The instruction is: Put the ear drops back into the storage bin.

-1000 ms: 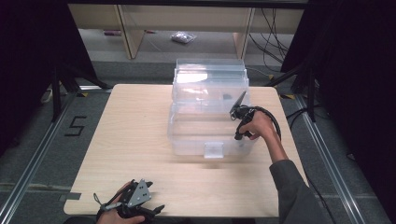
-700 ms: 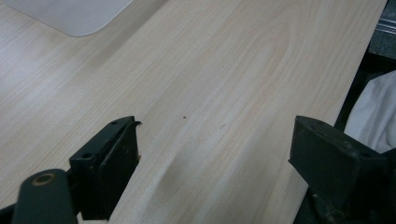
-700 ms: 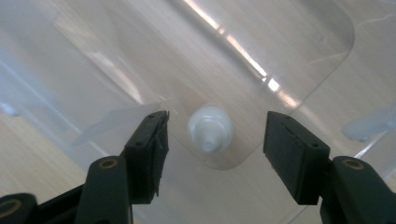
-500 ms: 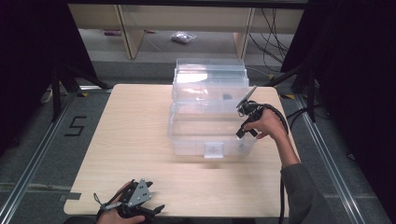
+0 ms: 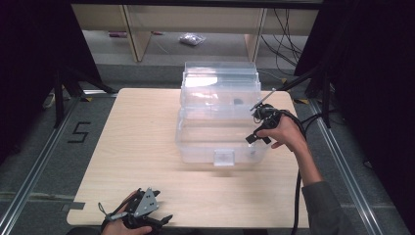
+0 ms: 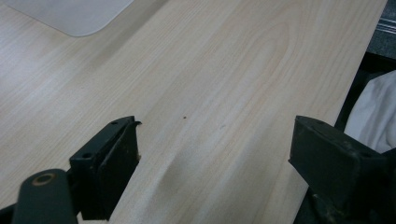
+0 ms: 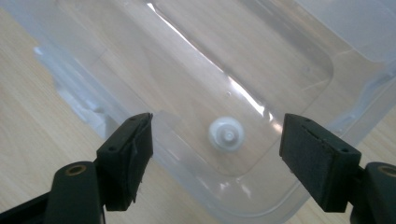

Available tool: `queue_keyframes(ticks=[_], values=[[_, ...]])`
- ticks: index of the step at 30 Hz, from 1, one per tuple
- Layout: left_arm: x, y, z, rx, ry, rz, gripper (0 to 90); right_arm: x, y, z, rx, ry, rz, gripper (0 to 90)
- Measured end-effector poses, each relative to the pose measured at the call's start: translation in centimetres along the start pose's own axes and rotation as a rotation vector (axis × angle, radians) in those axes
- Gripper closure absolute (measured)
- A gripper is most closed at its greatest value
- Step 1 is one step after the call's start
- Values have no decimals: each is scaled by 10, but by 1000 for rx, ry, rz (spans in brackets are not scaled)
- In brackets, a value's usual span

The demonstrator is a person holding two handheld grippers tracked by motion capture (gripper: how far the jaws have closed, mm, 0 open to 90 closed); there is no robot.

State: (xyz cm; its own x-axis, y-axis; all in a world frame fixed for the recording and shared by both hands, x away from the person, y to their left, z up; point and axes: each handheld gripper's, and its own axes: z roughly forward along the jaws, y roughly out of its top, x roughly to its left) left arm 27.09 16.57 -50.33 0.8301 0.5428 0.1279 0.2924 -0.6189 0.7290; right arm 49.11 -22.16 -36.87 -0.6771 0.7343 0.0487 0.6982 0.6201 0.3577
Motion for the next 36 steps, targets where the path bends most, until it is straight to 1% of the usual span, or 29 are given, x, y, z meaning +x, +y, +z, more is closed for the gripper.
queue_keyframes(ticks=[1, 3, 4, 6, 8, 9, 10, 12, 16, 17, 18, 19, 23, 24, 26, 29, 36], values=[[0, 0, 0, 0, 0, 0, 151, 1, -1, -1, -11, 3, -6, 262], [0, 0, 0, 2, 1, 2, 151, 3, -3, -2, -13, 8, 0, 257], [0, 0, 0, -3, 3, 3, 151, 5, -6, -3, -34, 8, -8, 246], [0, 0, 0, -3, 3, 2, 151, 5, -7, -4, -41, 11, -9, 248], [0, 0, 0, -2, 3, 2, 151, 8, -10, -6, -51, 18, 0, 246], [0, 0, 0, -2, 3, 2, 151, 8, -12, -7, -65, 16, -1, 246], [0, 0, 0, -2, 3, 2, 151, 9, -15, -9, -77, 23, 5, 245], [0, 0, 0, -2, 4, 3, 151, 9, -15, -9, -78, 20, 2, 244], [0, 0, 0, -3, 3, 3, 151, 11, -22, -11, -98, 29, 9, 238], [0, 0, 0, 0, 3, -8, 151, 12, -23, -11, -95, 20, 2, 237], [-1, -1, 1, 3, 5, -18, 151, 12, -24, -11, -105, 15, -3, 237], [1, 0, 0, 4, 5, 7, 151, 14, -25, -12, -109, 27, 13, 237], [0, 0, 0, -1, 5, 3, 151, 17, -30, -13, -126, 31, 12, 235], [0, 0, 0, -2, 5, 2, 151, 18, -33, -14, -133, 35, 1, 234], [0, 0, 0, -3, 6, 1, 151, 20, -35, -14, -140, 35, 4, 234], [0, 0, 0, -2, 6, 2, 151, 22, -38, -15, -140, 33, 7, 233], [0, 0, 0, -2, 7, 2, 151, 24, -46, -19, -160, 37, 2, 231]])
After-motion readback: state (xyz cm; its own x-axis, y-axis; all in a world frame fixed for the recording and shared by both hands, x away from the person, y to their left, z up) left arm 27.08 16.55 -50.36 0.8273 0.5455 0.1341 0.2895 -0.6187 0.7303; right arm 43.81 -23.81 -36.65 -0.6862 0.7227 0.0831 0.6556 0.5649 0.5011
